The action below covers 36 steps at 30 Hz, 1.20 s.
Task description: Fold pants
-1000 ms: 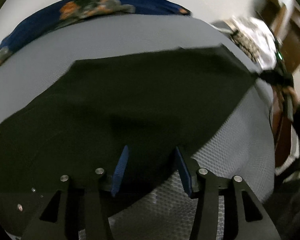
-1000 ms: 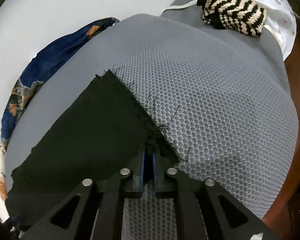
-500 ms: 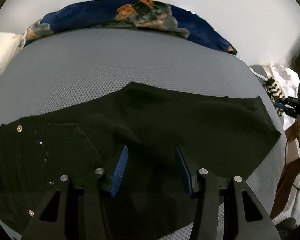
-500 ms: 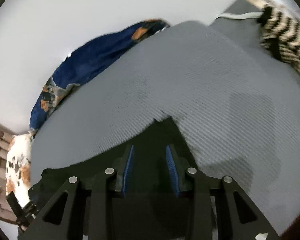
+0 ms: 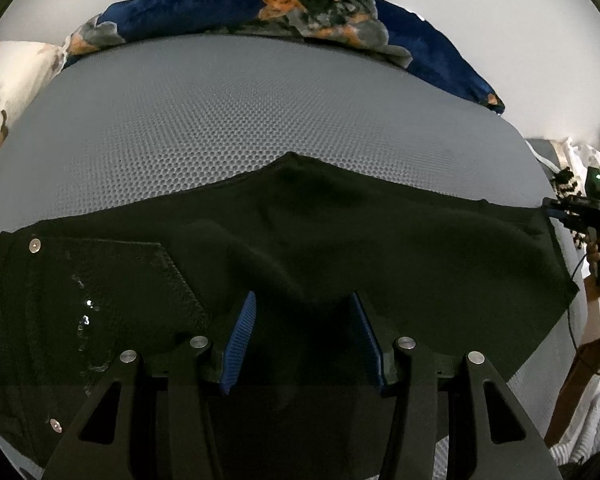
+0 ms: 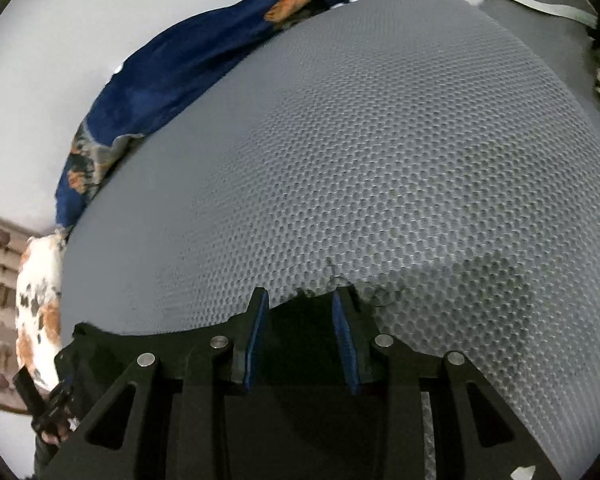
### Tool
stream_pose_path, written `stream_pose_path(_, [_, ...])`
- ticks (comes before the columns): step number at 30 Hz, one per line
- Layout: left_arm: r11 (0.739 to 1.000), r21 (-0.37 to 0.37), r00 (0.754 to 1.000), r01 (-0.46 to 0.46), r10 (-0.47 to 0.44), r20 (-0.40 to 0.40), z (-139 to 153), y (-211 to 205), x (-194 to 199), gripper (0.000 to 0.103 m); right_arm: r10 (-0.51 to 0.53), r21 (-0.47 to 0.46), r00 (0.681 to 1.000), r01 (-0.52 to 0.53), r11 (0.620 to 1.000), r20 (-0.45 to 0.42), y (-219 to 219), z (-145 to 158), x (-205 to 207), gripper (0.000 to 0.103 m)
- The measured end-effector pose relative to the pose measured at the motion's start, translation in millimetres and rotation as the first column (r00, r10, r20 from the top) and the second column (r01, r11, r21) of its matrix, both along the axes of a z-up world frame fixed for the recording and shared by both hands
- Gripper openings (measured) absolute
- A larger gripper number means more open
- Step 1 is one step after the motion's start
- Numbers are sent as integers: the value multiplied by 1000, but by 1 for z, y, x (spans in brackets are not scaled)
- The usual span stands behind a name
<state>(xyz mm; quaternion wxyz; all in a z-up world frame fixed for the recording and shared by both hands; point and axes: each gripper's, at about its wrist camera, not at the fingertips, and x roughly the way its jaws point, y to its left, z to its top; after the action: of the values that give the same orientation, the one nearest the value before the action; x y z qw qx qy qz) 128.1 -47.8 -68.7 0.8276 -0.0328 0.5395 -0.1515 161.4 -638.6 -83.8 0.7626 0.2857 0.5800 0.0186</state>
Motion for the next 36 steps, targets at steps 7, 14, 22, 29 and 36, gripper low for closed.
stream_pose_path(7, [1000,21,1000,-8,8,-9,-5,-7,1,51,40,-19,998,-39,999,41,11,-3,-4,7])
stream_pose_path(14, [999,16,998,-28,27,50,8,-3,2,50,-25,-324,966,110,940,257,38,64,-43,2])
stream_pose_path(22, [997,49,994,-59,54,100,8,8,12,50,-99,-397,981,157,904,165,38,21,-33,2])
stream_pose_path(29, [996,42,996,-73,71,47,-12,27,20,50,-148,-393,985,172,903,91,35,1,-26,11])
stream_pose_path(36, [996,75,996,-41,35,77,-4,22,17,51,-227,-349,965,259,901,130,24,51,-69,24])
